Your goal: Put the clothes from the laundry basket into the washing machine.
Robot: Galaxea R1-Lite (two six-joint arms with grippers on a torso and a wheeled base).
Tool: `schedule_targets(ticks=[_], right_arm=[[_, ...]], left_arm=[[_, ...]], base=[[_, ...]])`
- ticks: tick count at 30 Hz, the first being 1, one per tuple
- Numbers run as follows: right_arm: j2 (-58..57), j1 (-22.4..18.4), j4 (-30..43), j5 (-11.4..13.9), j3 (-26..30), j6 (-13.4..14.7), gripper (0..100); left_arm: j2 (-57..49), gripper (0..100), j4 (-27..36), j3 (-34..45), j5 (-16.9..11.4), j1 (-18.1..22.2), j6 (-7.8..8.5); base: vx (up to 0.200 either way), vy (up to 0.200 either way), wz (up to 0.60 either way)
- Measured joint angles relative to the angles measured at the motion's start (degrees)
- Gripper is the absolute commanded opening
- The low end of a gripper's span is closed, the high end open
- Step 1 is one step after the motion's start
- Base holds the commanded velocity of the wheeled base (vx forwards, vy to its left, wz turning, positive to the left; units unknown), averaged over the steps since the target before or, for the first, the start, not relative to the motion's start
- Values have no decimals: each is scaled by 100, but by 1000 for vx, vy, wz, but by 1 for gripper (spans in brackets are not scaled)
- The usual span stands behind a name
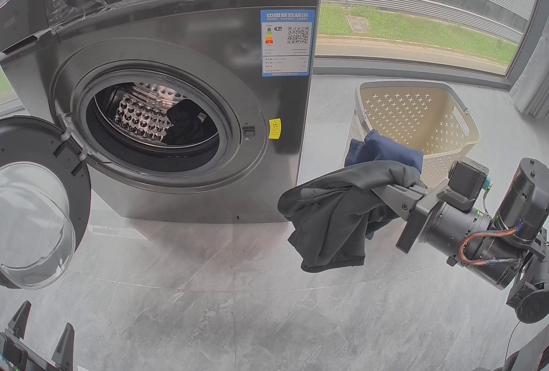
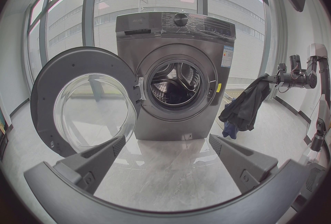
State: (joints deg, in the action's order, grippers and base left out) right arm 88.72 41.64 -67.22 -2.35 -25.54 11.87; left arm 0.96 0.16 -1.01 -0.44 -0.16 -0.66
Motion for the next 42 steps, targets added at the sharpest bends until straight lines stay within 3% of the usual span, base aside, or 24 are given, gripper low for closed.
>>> schedule_targets(ticks=[4, 13, 42], right_arm=[[52, 30, -5, -5, -32, 6, 0], [207, 28, -417, -16, -56, 2, 0], [347, 80, -484, -44, -1, -6, 0]], left_arm=[[0, 100, -5, 0, -5, 0, -5], [5, 100, 0, 0, -7, -5, 28], [7, 100, 2, 0, -18, -11, 12]], base=[[-200, 0, 0], [0, 0, 0], [0, 200, 0]])
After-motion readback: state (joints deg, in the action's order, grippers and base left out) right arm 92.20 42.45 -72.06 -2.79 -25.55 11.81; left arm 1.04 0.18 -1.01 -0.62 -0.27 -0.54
